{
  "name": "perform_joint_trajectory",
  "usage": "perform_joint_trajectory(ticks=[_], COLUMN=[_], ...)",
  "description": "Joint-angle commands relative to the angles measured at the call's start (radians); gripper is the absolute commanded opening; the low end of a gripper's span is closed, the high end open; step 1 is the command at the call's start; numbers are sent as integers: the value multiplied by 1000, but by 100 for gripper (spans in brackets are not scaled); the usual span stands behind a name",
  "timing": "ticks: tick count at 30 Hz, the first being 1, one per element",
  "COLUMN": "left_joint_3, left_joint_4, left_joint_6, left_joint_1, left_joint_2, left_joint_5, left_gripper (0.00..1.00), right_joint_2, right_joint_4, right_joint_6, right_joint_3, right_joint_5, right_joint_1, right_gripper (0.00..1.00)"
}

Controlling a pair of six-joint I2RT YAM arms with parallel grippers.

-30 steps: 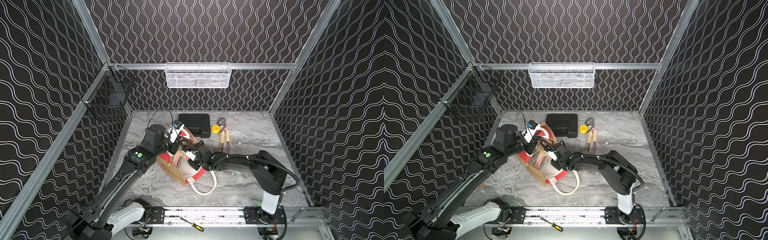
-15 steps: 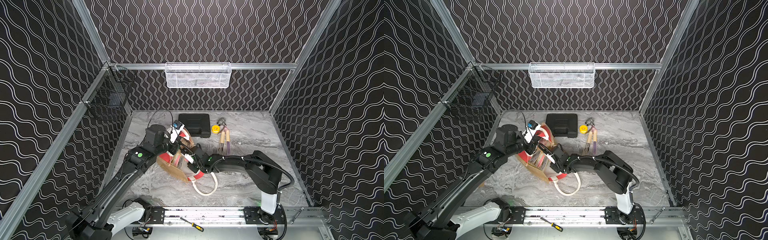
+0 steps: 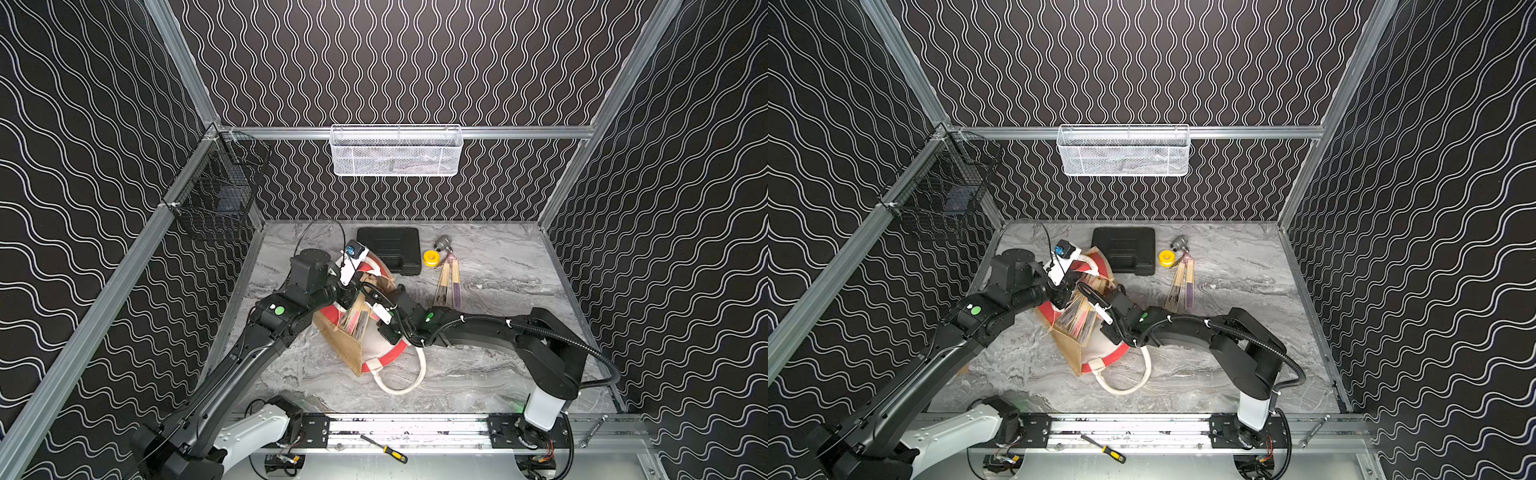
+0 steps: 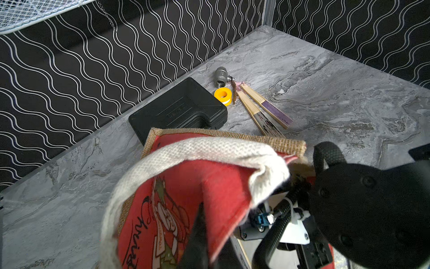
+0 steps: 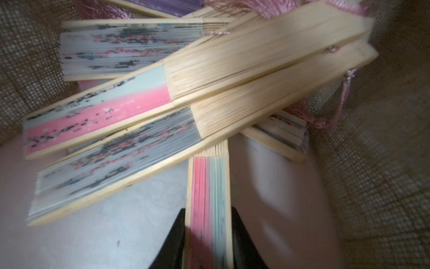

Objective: Take out the folding fans from the tote bags
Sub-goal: Pick up the folding fan from the canvas bag.

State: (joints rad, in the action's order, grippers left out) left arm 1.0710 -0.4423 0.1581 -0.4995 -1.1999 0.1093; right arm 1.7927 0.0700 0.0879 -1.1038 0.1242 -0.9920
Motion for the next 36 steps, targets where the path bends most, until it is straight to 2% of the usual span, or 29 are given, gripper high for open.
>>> perform_joint_trajectory(ticks=[1, 18, 25, 36], left_joint_3=[0, 1, 2, 1], left_joint_4=[53, 51, 52, 53], left_joint_6=[-1, -2, -2, 0], left_joint_1=[-1, -1, -1, -2], left_joint_2=[2, -4, -6, -1], left_joint_5=[9, 10, 8, 1], left_gripper=[0, 0, 0, 0], right_joint_2=[-8, 44, -49, -212], right_joint_4=[21, 387, 447, 524], right_joint_6=[-39, -360, -407, -384], right_joint_3=[-3, -229, -153, -27], right_joint_5=[-23, -65, -72, -107], right_joint_1=[-2, -43, -59, -68], right_gripper=[21, 20, 20, 20])
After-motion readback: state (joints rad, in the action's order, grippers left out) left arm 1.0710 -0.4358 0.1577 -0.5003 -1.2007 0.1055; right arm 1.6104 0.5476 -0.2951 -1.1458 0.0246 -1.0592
